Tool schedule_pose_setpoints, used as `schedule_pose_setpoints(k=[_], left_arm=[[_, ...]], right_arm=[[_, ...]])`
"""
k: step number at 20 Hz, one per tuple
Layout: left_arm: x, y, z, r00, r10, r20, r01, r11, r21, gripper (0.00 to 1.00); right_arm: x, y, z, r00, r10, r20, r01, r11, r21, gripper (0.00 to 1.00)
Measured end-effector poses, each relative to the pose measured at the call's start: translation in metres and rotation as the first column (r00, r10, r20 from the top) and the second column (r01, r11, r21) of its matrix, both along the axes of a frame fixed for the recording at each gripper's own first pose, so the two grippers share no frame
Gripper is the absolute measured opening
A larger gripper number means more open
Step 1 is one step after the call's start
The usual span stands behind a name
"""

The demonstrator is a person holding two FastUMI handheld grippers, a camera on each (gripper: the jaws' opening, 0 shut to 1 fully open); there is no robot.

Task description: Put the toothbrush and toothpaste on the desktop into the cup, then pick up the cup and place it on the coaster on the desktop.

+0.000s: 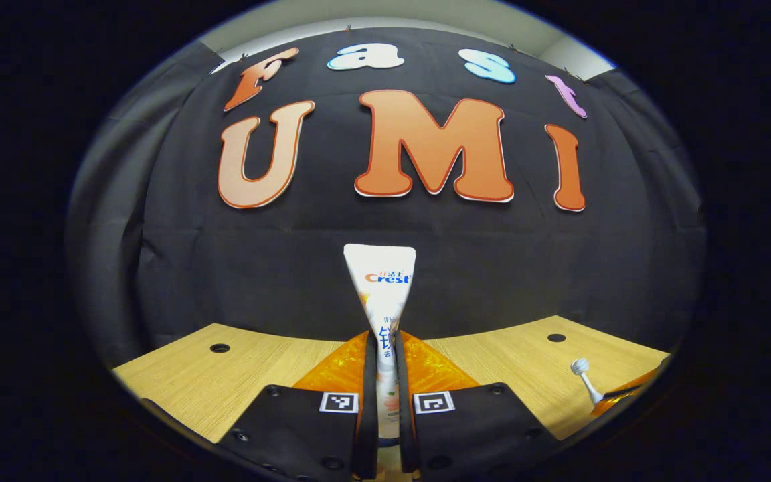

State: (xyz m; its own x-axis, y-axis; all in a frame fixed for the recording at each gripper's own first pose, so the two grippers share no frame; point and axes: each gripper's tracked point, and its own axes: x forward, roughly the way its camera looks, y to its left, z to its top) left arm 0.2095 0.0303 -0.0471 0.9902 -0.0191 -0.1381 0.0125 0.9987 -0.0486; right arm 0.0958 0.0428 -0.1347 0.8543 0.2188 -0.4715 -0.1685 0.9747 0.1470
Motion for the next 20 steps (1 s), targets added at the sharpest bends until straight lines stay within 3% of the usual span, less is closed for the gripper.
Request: schedule_pose_setpoints(k=[11, 18, 20], left_arm=[[0.009, 0.015, -0.046, 0.997, 0.005, -0.080, -0.010, 0.998, -0.059, 0.18], [-0.004, 0.006, -0.057, 0.989, -0.057, -0.134, 0.046, 0.996, -0.082, 0.28], [-0.010, 0.002, -0.063, 0.985, -0.075, -0.152, 0.062, 0.994, -0.089, 0.36]], right_arm=[[0.017, 0.011, 0.012, 0.997, -0.015, 0.072, 0.013, 1.000, 0.028, 0.04], [0.033, 0.029, 0.025, 0.991, -0.015, 0.136, 0.002, 0.996, 0.094, 0.04], [0.040, 0.034, 0.033, 0.986, -0.020, 0.166, 0.001, 0.994, 0.111, 0.04]])
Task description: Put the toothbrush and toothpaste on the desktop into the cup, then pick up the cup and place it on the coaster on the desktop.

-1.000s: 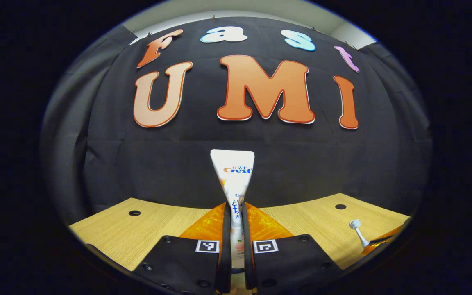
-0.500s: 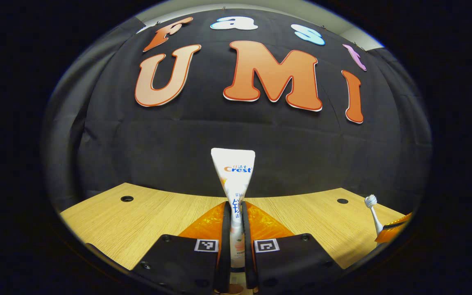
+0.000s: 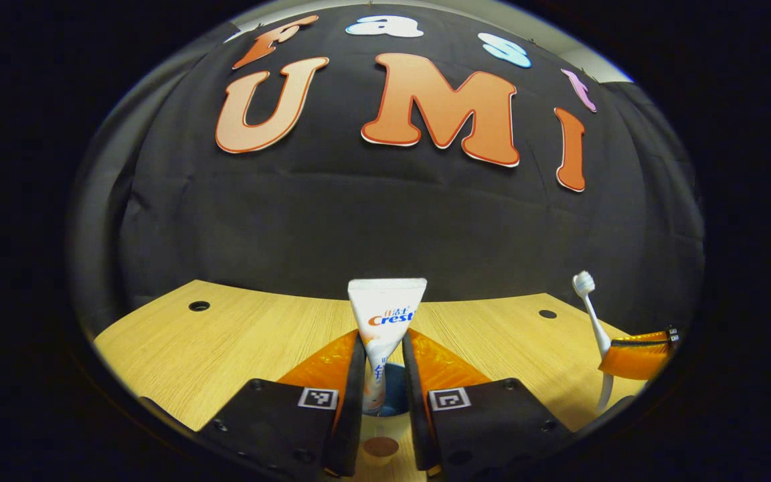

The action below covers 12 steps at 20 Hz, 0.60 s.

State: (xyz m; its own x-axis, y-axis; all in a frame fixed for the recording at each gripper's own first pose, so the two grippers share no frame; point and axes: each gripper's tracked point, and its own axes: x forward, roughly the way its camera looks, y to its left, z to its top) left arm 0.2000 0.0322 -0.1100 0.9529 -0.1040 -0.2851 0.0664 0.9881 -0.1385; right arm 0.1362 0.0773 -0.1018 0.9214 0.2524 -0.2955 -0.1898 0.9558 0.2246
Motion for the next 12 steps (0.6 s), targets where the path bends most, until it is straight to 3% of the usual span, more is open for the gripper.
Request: schedule_pose_setpoints(k=[3, 6, 9, 11, 12], left_arm=[[-0.009, 0.002, 0.011, 0.999, -0.002, 0.036, 0.002, 1.000, 0.007, 0.51], [-0.021, 0.008, 0.031, 0.997, -0.005, 0.073, 0.003, 1.000, 0.026, 0.50], [-0.035, 0.012, 0.035, 0.998, -0.008, 0.068, 0.006, 1.000, 0.020, 0.82], [-0.045, 0.017, 0.034, 0.999, -0.001, 0.053, 0.001, 1.000, 0.012, 0.96], [-0.050, 0.020, 0.034, 0.999, 0.003, 0.050, -0.004, 1.000, 0.017, 0.96]], right_arm=[[0.012, 0.012, 0.016, 0.998, 0.007, 0.055, -0.010, 0.999, 0.043, 0.04], [0.021, 0.025, 0.033, 0.993, 0.024, 0.117, -0.032, 0.998, 0.062, 0.04], [0.028, 0.043, 0.048, 0.982, 0.042, 0.184, -0.064, 0.992, 0.111, 0.04], [0.032, 0.059, 0.051, 0.975, 0.058, 0.213, -0.091, 0.985, 0.148, 0.04], [0.035, 0.062, 0.053, 0.971, 0.056, 0.231, -0.093, 0.984, 0.151, 0.05]])
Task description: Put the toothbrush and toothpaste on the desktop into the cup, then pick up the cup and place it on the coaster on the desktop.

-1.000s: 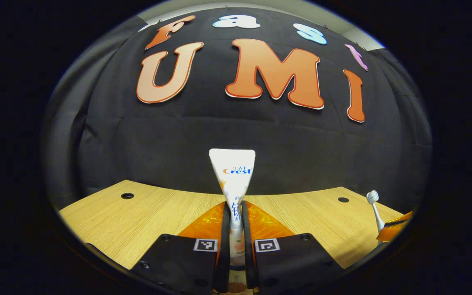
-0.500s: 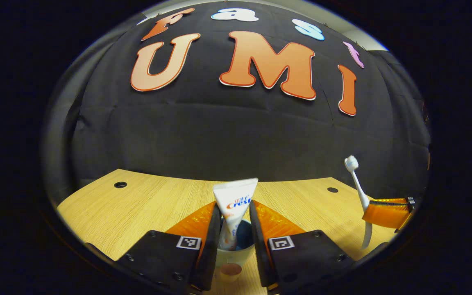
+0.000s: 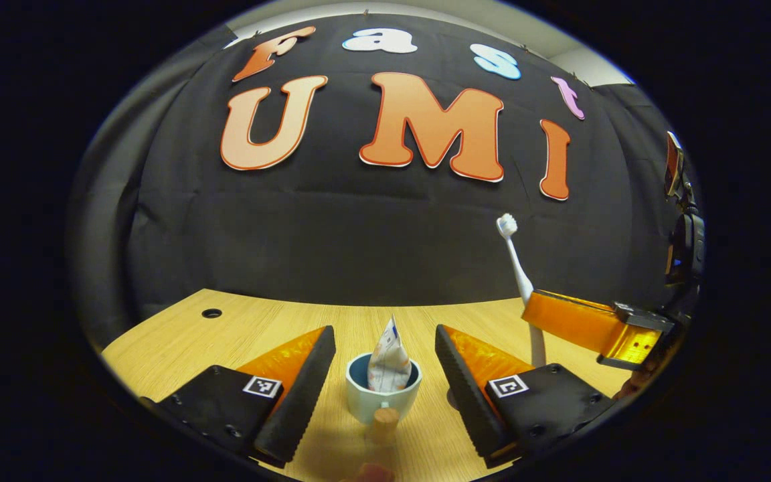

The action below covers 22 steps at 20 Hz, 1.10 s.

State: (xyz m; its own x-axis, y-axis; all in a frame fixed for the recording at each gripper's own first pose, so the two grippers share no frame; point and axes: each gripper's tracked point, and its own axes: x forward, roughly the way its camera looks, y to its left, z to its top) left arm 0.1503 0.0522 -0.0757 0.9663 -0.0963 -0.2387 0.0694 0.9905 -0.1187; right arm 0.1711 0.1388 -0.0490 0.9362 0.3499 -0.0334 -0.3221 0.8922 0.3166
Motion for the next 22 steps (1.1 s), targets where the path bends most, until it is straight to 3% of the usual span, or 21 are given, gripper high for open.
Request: schedule_pose_setpoints(k=[12, 16, 22], left_arm=[[-0.043, 0.065, -0.013, 0.996, 0.095, 0.000, -0.095, 0.994, 0.054, 0.98], [-0.050, 0.079, -0.019, 0.992, 0.123, 0.002, -0.123, 0.991, 0.059, 0.99], [-0.055, 0.093, -0.030, 0.988, 0.153, -0.009, -0.152, 0.987, 0.054, 0.99]], right_arm=[[0.035, 0.041, 0.024, 0.981, 0.006, 0.194, -0.046, 0.979, 0.199, 0.05], [0.051, 0.051, 0.010, 0.984, -0.011, 0.180, -0.039, 0.961, 0.273, 0.05], [0.073, 0.059, -0.014, 0.983, -0.043, 0.176, -0.002, 0.969, 0.248, 0.05]])
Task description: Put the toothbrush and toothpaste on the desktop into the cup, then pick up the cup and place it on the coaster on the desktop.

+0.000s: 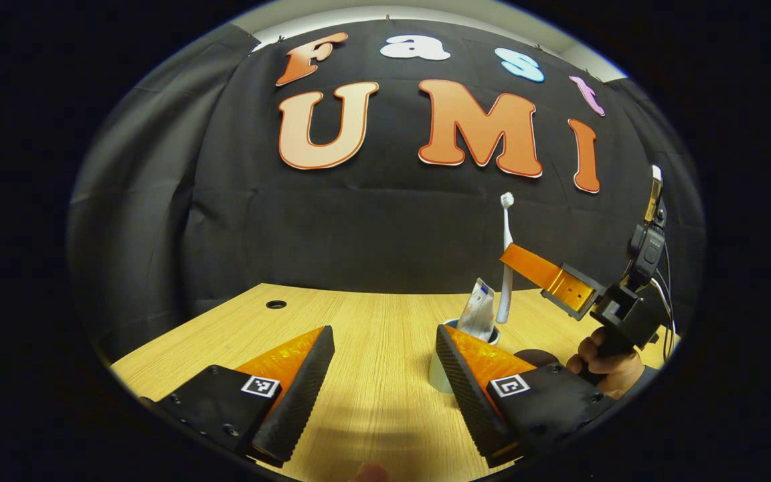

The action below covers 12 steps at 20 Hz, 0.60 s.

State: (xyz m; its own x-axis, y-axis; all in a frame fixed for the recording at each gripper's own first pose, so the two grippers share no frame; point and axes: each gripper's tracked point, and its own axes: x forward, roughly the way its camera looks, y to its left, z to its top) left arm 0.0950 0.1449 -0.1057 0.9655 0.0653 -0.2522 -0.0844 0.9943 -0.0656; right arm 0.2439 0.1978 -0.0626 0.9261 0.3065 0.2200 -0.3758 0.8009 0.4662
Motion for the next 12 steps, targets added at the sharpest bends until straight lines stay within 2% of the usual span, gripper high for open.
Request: schedule_pose_setpoints(k=[7, 12], left_arm=[[-0.001, -0.008, -0.008, 1.000, 0.008, -0.023, -0.008, 0.999, -0.039, 0.99], [-0.001, -0.025, -0.006, 0.999, -0.013, -0.033, 0.011, 0.998, -0.055, 0.99]], right_arm=[[0.001, 0.015, -0.027, 0.999, 0.026, -0.031, -0.027, 0.999, -0.037, 0.06], [-0.012, 0.019, -0.026, 0.998, 0.058, -0.016, -0.059, 0.990, -0.131, 0.10]])
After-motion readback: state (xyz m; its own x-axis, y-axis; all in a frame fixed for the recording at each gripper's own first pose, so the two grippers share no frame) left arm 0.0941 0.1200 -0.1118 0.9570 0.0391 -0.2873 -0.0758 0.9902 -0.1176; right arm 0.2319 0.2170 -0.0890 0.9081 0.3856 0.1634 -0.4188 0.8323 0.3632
